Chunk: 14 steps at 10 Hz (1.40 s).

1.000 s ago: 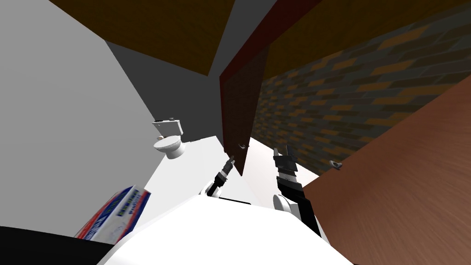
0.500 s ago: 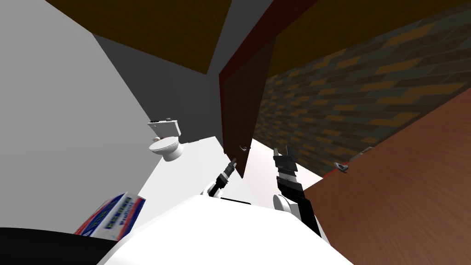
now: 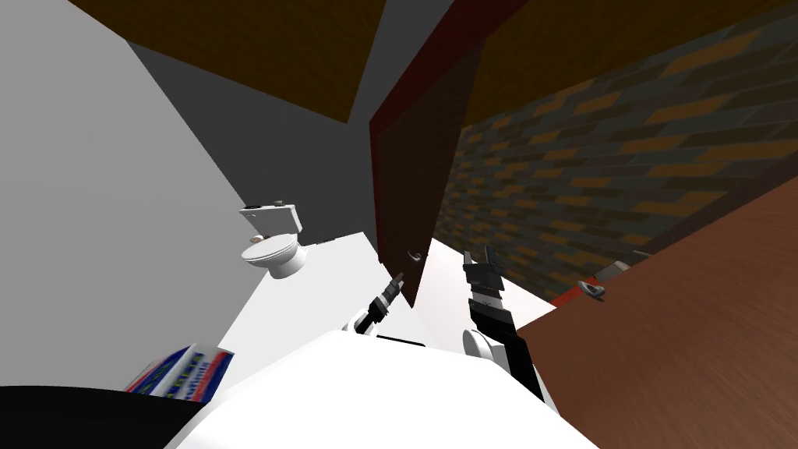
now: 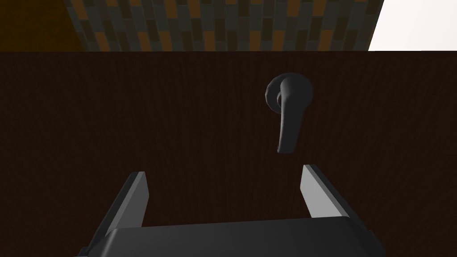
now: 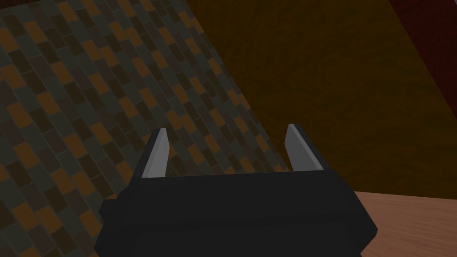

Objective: Push the door open

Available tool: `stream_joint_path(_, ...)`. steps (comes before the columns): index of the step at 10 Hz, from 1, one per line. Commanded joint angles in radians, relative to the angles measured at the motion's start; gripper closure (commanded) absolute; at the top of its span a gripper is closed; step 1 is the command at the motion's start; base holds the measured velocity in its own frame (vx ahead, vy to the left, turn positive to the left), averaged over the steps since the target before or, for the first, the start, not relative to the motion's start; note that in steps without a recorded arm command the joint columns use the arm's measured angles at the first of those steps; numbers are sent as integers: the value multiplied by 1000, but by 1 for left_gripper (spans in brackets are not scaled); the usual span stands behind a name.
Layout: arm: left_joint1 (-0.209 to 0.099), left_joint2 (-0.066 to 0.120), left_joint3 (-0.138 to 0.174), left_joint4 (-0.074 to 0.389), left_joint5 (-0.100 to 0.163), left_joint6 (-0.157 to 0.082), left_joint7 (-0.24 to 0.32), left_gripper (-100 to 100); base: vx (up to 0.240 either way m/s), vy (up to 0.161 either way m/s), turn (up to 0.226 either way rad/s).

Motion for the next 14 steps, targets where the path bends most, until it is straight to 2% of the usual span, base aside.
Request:
stream_joint_path(1,-13,-2,-11,34,-5,-7,5,-100,104,68,-19)
stream_joint_path(4,-44,-11,-40,113,-17,-19,15,-100,130,82,-31)
stream_joint_path(7,-67,-18,-60,170,-26,-28,23,-100,119,62,-28)
stream_joint_path(11,-108,-36,-97,273,-42,-44,36,-100,160,82,-32)
stream_joint_path(14,-124,-44,-111,312,-48,-50,41,-100,129,60,-16)
